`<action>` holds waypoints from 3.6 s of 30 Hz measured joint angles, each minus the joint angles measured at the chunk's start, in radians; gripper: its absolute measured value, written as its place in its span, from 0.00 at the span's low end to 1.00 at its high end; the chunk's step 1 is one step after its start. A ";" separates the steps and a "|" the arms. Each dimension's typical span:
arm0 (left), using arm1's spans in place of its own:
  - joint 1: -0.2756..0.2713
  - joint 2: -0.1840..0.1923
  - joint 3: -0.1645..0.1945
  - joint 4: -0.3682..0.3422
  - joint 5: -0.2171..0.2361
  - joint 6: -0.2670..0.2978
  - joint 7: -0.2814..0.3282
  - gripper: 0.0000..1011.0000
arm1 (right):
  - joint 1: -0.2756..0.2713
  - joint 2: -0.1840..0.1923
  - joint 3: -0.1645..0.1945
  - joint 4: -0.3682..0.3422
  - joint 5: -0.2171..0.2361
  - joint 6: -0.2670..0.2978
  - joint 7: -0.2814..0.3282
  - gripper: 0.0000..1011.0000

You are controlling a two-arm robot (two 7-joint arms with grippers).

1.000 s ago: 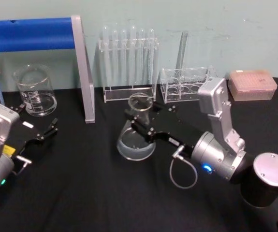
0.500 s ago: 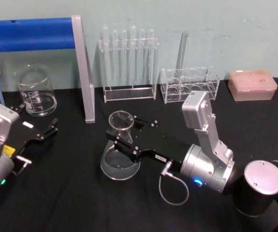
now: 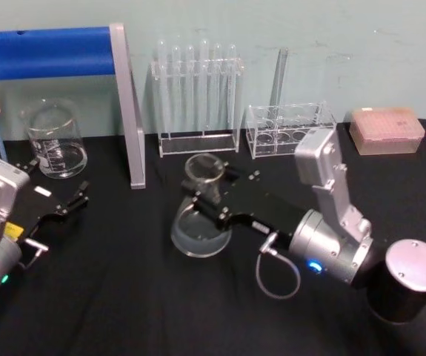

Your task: Grasp the erlenmeyer flask with one hand, shake it three times, then place it back.

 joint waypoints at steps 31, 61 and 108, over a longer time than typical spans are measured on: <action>0.000 0.000 0.000 0.000 0.000 0.000 0.000 0.99 | -0.043 -0.004 0.228 0.034 -0.034 -0.003 -0.152 0.44; 0.000 0.000 0.000 0.000 0.000 0.000 0.000 0.99 | -0.014 -0.024 0.057 0.006 -0.044 0.009 0.002 0.44; 0.000 0.000 0.000 0.000 0.000 0.000 0.000 0.99 | 0.015 0.008 0.099 0.039 -0.009 -0.016 -0.063 0.44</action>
